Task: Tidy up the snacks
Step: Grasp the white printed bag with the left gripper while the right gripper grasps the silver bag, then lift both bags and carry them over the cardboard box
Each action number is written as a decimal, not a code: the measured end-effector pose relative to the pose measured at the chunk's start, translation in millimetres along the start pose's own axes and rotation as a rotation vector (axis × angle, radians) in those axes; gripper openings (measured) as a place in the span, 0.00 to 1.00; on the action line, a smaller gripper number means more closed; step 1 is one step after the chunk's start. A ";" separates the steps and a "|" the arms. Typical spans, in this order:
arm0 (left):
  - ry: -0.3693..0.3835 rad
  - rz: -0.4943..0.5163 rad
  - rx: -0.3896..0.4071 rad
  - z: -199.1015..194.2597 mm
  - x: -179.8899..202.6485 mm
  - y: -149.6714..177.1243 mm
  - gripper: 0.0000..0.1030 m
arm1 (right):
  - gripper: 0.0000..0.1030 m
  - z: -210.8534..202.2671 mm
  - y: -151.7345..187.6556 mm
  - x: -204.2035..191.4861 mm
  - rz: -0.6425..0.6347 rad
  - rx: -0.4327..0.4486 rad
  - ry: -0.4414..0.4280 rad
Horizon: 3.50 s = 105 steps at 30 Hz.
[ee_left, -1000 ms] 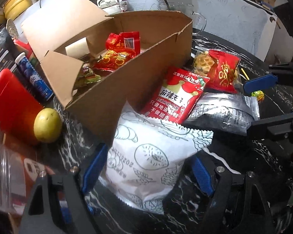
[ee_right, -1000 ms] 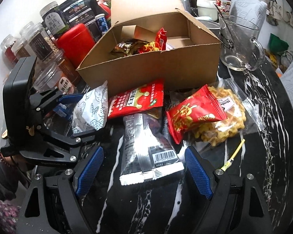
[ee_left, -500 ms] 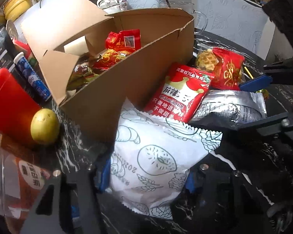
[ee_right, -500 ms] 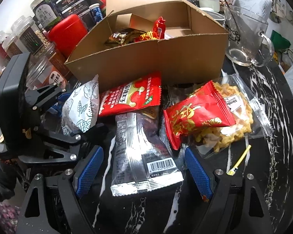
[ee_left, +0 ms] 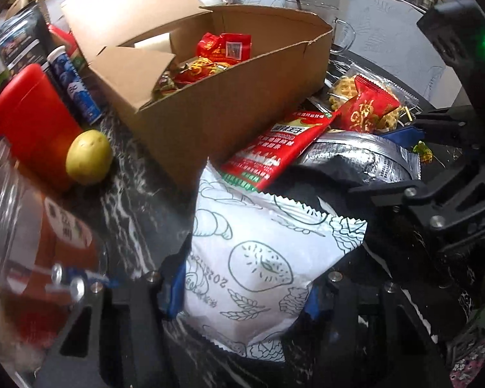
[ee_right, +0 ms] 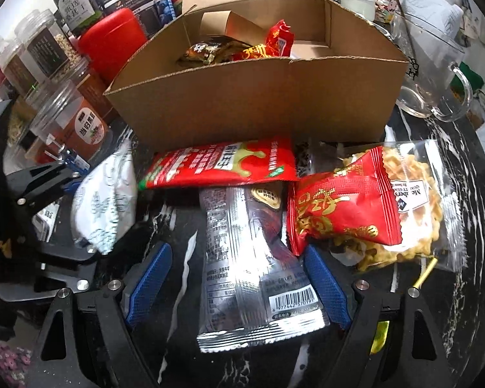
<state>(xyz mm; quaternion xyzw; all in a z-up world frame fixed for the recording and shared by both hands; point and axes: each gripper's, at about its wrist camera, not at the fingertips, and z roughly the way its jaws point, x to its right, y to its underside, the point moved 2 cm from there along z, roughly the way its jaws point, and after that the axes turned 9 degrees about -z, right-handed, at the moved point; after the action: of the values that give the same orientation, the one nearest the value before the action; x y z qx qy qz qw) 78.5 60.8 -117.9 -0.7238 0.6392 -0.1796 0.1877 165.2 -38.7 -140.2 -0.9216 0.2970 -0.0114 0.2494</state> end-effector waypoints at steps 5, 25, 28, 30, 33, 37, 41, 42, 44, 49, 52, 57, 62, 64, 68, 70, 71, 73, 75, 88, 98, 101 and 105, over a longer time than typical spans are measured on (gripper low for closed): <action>-0.011 -0.020 -0.001 -6.1 -2.7 2.3 0.54 | 0.73 7.6 -1.0 -6.1 -0.022 -0.013 0.002; 0.001 -0.013 0.009 -18.3 9.5 9.4 0.54 | 0.37 -10.7 31.4 -22.2 -0.028 0.041 -0.012; 0.007 -0.010 0.011 -22.7 13.0 11.8 0.54 | 0.37 -21.5 38.8 -21.3 -0.014 0.052 -0.014; 0.008 -0.006 0.016 -25.5 15.7 13.4 0.54 | 0.37 -27.2 43.8 -23.3 -0.010 0.058 -0.011; 0.013 -0.005 0.023 -29.7 20.7 17.0 0.54 | 0.37 -35.7 54.6 -24.4 0.002 0.067 -0.009; 0.025 -0.014 0.035 -36.2 26.9 20.1 0.54 | 0.37 -54.2 72.8 -23.8 0.028 0.086 -0.004; 0.039 -0.025 0.057 -45.3 33.5 20.5 0.53 | 0.37 -67.3 83.9 -22.6 0.055 0.110 -0.003; 0.042 -0.025 0.063 -47.8 35.3 20.5 0.54 | 0.37 -69.9 85.0 -23.9 0.059 0.115 -0.002; 0.049 -0.025 0.077 -53.7 39.5 20.3 0.54 | 0.37 -78.7 88.7 -25.8 0.066 0.132 0.004; 0.073 -0.026 0.113 -68.2 49.0 17.9 0.54 | 0.37 -100.5 96.5 -28.6 0.083 0.181 0.015; 0.087 -0.035 0.131 -76.4 54.5 16.2 0.53 | 0.37 -112.1 100.4 -29.7 0.092 0.209 0.014; 0.089 -0.029 0.175 -92.0 63.1 8.8 0.53 | 0.37 -130.6 102.0 -29.9 0.082 0.247 0.022; 0.094 -0.019 0.225 -108.0 68.4 -5.7 0.54 | 0.37 -149.6 91.9 -27.3 0.059 0.301 0.020; 0.092 -0.013 0.244 -113.4 69.2 -13.2 0.54 | 0.37 -156.1 85.4 -26.0 0.049 0.321 0.022; 0.090 -0.016 0.278 -122.2 66.8 -32.8 0.54 | 0.37 -167.3 67.4 -21.2 0.026 0.361 0.023; 0.086 -0.017 0.293 -125.0 64.6 -42.2 0.54 | 0.37 -171.2 54.7 -17.6 0.014 0.377 0.027; 0.084 -0.017 0.302 -126.6 63.2 -47.8 0.53 | 0.37 -172.7 48.8 -16.1 0.007 0.384 0.030; 0.080 -0.022 0.319 -128.6 59.0 -60.9 0.54 | 0.37 -175.1 38.7 -12.8 -0.002 0.395 0.031; 0.078 -0.029 0.327 -128.0 54.6 -73.2 0.53 | 0.37 -176.4 25.0 -7.8 -0.014 0.408 0.025; 0.043 -0.126 0.300 -87.6 6.4 -150.5 0.53 | 0.37 -148.6 -67.6 28.5 -0.027 0.408 -0.006; -0.021 -0.166 0.247 -38.2 -18.3 -183.7 0.53 | 0.37 -111.3 -123.2 45.0 -0.053 0.363 0.001; -0.031 -0.170 0.227 -22.5 -24.0 -190.0 0.53 | 0.37 -97.8 -132.6 49.9 -0.051 0.342 0.000; -0.034 -0.173 0.195 -3.7 -27.2 -194.8 0.53 | 0.37 -78.5 -139.7 55.4 -0.052 0.306 0.004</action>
<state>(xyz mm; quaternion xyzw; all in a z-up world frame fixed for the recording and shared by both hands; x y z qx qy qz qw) 240.6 109.5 -17.6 -0.7575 0.5506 -0.2442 0.2518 273.2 -7.2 -13.3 -0.8802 0.2685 -0.0647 0.3859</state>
